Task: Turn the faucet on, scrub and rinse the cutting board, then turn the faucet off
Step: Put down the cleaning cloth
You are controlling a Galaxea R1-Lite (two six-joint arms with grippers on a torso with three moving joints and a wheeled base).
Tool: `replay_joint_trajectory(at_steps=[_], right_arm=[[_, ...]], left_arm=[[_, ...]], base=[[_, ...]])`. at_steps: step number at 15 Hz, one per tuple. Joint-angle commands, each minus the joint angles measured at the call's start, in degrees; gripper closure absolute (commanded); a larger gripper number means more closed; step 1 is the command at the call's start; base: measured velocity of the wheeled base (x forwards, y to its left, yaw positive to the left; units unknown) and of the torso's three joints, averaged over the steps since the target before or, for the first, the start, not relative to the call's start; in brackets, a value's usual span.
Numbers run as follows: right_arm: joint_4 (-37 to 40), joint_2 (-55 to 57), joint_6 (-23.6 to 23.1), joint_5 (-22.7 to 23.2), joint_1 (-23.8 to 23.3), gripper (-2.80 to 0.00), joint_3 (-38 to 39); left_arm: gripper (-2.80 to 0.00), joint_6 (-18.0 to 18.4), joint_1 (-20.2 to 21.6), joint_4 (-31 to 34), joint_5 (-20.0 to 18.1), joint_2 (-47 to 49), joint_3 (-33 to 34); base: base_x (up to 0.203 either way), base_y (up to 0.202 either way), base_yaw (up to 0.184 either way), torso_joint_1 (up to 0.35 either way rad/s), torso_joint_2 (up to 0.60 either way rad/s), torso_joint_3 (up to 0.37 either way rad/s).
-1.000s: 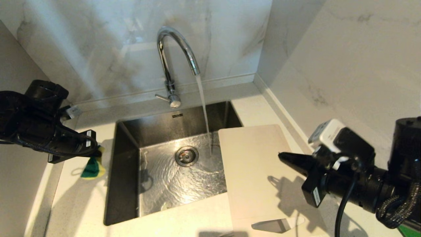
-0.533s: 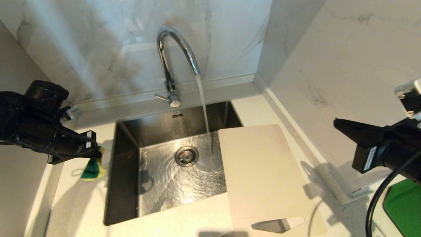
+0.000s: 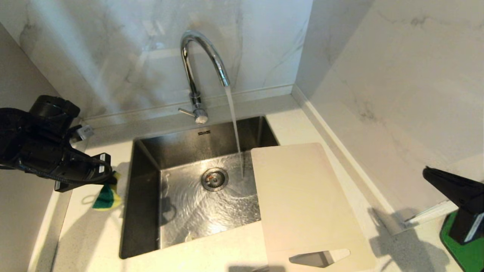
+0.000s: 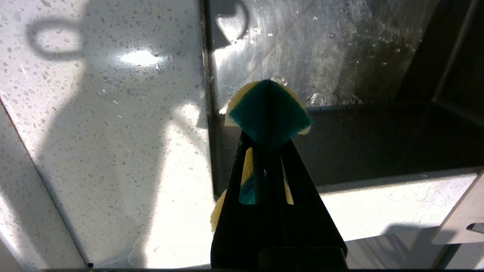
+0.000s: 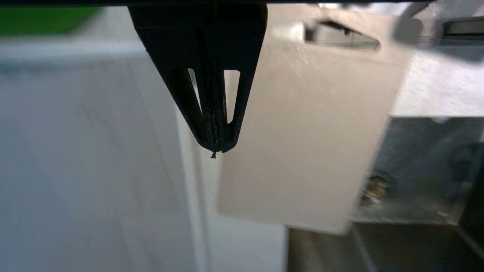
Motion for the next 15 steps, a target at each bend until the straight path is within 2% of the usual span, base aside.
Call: replay_joint_trajectory(at_steps=[1, 6, 10, 12, 15], right_arm=[[3.04, -7.39, 1.54, -0.85, -3.93, 0.0, 3.01], [6.17, -19.91, 2.64, -1.71, -4.75, 0.0, 13.69], [7.49, -30.53, 3.1, 1.82, -4.68, 0.0, 23.45], [10.43, -34.87, 3.02, 2.18, -4.68, 0.0, 27.18], [11.23, -34.97, 5.36, 1.55, -4.67, 0.0, 28.0]], left_arm=[[0.0, -0.46, -0.03, 0.17, 0.0, -0.37, 0.11], [0.0, -0.73, -0.03, 0.09, -0.17, -0.37, 0.38], [0.0, -0.73, -0.38, -0.09, -0.35, -0.02, 0.55], [0.0, -0.64, -0.47, -0.09, -0.35, -0.02, 0.55], [0.0, -0.55, -0.47, -0.18, -0.23, 0.06, 0.46]], base=[[0.0, 0.0, 0.0, 0.0, 0.0, 0.0], [0.0, 0.0, 0.0, 0.0, 0.0, 0.0], [0.0, 0.0, 0.0, 0.0, 0.0, 0.0], [0.0, 0.0, 0.0, 0.0, 0.0, 0.0], [0.0, 0.0, 0.0, 0.0, 0.0, 0.0]])
